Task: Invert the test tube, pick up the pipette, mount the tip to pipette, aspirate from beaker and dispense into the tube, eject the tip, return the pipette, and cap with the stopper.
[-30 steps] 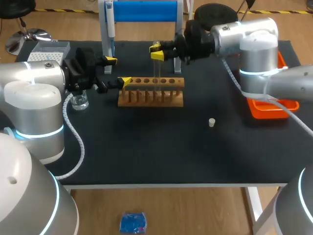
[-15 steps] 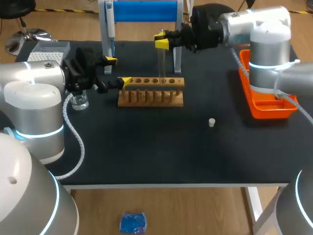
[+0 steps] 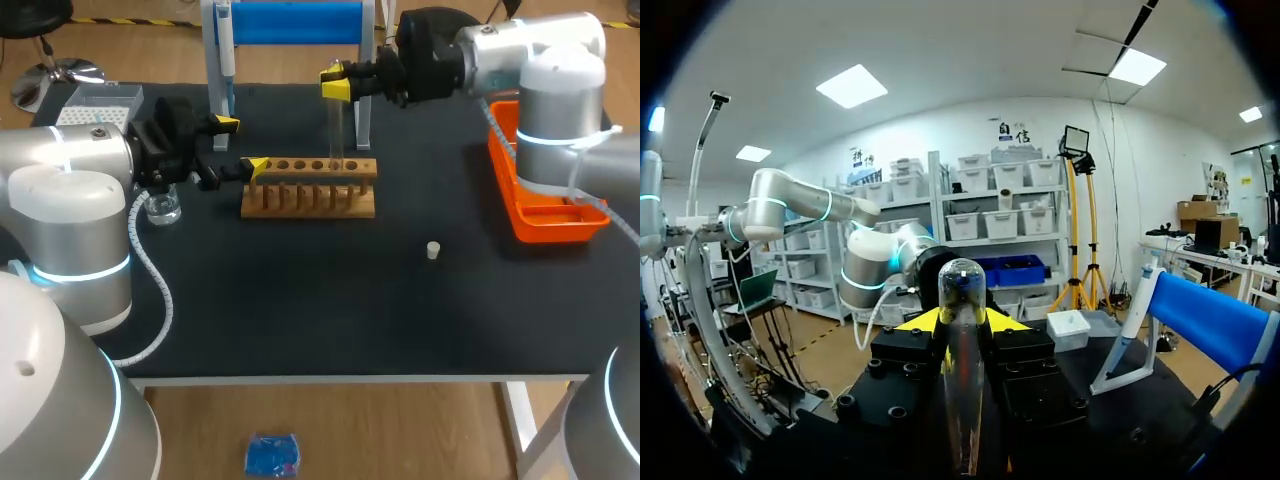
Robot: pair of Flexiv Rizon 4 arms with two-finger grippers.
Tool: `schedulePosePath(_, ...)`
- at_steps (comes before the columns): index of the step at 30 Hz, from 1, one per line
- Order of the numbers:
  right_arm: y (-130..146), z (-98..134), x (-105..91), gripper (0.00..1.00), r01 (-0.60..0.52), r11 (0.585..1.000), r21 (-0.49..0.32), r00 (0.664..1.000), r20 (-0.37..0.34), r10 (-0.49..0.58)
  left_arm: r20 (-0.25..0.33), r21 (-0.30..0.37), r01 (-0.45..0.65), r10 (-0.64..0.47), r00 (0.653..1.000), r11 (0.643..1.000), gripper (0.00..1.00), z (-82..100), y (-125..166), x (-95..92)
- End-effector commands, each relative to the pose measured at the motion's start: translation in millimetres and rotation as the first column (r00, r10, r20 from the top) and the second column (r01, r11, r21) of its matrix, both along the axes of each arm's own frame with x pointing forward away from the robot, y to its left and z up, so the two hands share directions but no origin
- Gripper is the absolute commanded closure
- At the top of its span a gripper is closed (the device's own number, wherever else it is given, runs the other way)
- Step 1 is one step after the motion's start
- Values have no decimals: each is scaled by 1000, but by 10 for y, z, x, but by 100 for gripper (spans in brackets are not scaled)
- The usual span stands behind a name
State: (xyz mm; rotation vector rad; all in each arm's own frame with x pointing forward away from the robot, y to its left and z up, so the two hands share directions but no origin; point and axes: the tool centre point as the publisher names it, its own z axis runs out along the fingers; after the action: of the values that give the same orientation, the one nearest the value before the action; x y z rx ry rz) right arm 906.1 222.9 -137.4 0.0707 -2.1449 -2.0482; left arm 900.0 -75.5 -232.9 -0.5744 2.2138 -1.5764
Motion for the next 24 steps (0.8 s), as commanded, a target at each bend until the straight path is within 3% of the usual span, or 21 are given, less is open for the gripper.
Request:
schedulePosePath(1,-2,5,0,100,0,1000,-3,1000,0,0,4,-3,-3,3,1000,1000,0,-9,1,-13)
schedulePosePath(5,-2,5,0,100,0,1000,-3,1000,0,0,4,-3,-3,3,1000,1000,0,-9,1,-13)
schedulePosePath(6,-2,-16,21,100,7,1000,-9,1000,-29,-8,4,-3,-3,3,1000,1000,0,-9,1,-13)
schedulePosePath(7,4,-25,43,100,13,1000,6,992,-122,-12,4,-3,-3,3,1000,1000,0,-9,1,-13)
schedulePosePath(9,12,-14,83,100,23,1000,1,972,-233,-22,4,-3,-3,3,1000,1000,0,-9,1,-13)
schedulePosePath(13,50,16,234,100,93,994,-54,869,-483,-108,4,-3,-3,3,1000,1000,0,-9,1,-13)
schedulePosePath(15,55,65,300,100,83,995,-51,763,-639,-97,4,-3,-3,3,1000,1000,0,-9,1,-13)
schedulePosePath(17,68,93,393,100,95,992,-78,664,-738,-121,4,-3,-3,3,1000,1000,0,-9,1,-13)
schedulePosePath(18,71,119,430,100,102,991,-90,583,-801,-133,4,-3,-3,3,1000,1000,0,-9,1,-13)
schedulePosePath(19,79,119,487,100,126,981,-148,522,-831,-192,4,-3,-3,3,1000,1000,0,-9,1,-13)
schedulePosePath(21,90,109,544,100,101,979,-176,373,-906,-201,4,-3,-3,3,1000,1000,0,-9,1,-13)
schedulePosePath(24,92,63,597,100,85,966,-245,184,-949,-257,4,-3,-3,3,1000,1000,0,-9,1,-13)
